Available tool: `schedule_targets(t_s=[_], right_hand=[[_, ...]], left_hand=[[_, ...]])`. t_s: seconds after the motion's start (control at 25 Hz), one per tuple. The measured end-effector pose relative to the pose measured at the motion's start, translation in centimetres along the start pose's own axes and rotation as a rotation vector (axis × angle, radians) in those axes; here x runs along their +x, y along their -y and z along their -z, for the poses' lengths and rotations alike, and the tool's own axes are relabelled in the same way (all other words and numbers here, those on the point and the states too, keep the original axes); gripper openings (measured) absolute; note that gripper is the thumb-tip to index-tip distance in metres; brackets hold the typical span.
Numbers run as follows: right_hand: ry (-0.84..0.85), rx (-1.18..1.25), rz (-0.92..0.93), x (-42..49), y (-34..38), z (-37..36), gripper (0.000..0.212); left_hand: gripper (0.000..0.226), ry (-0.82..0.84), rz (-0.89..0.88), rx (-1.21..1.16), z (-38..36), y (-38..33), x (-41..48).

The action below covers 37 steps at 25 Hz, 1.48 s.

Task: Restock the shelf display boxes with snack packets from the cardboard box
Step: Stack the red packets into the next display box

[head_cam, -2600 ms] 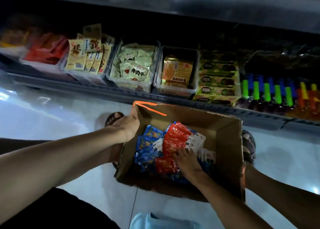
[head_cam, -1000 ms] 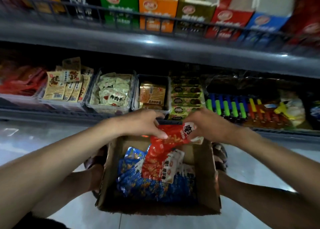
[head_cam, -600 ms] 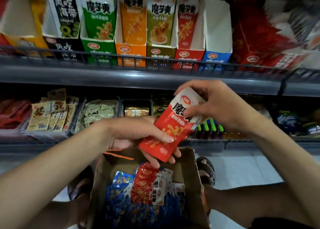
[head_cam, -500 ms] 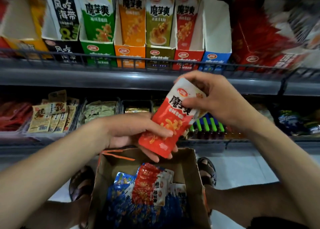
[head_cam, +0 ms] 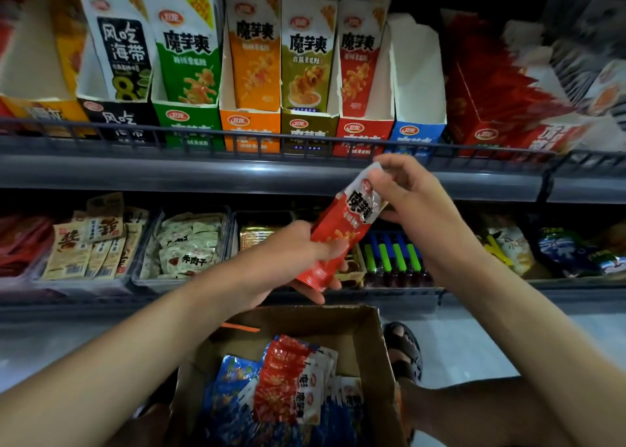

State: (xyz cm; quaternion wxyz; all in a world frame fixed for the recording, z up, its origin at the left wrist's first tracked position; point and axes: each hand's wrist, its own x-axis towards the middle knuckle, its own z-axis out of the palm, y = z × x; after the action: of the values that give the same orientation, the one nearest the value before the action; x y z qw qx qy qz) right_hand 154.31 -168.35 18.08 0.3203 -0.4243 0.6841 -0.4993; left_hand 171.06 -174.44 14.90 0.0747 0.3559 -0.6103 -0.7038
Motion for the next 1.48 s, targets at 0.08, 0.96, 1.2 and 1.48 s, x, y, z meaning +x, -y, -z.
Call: schedule_targets(t_s=[0.08, 0.96, 1.2, 1.48], right_hand=[[0.034, 0.024, -0.051, -0.3, -0.5, -0.8, 0.038], [0.004, 0.057, 0.025, -0.4, 0.5, -1.0, 0.031], [0.154, 0.155, -0.067, 0.5, 0.9, 1.8, 0.043], [0.141, 0.132, 0.006, 0.3, 0.6, 1.2, 0.036]], left_hand=[[0.016, -0.099, -0.066, 0.125, -0.4, 0.2, 0.2], [0.017, 0.011, -0.130, 0.147, -1.1, -0.5, 0.6], [0.026, 0.176, 0.006, -0.170, 0.5, -2.0, -0.4], [0.035, 0.223, 0.076, -0.199, 1.0, -1.7, -0.4]])
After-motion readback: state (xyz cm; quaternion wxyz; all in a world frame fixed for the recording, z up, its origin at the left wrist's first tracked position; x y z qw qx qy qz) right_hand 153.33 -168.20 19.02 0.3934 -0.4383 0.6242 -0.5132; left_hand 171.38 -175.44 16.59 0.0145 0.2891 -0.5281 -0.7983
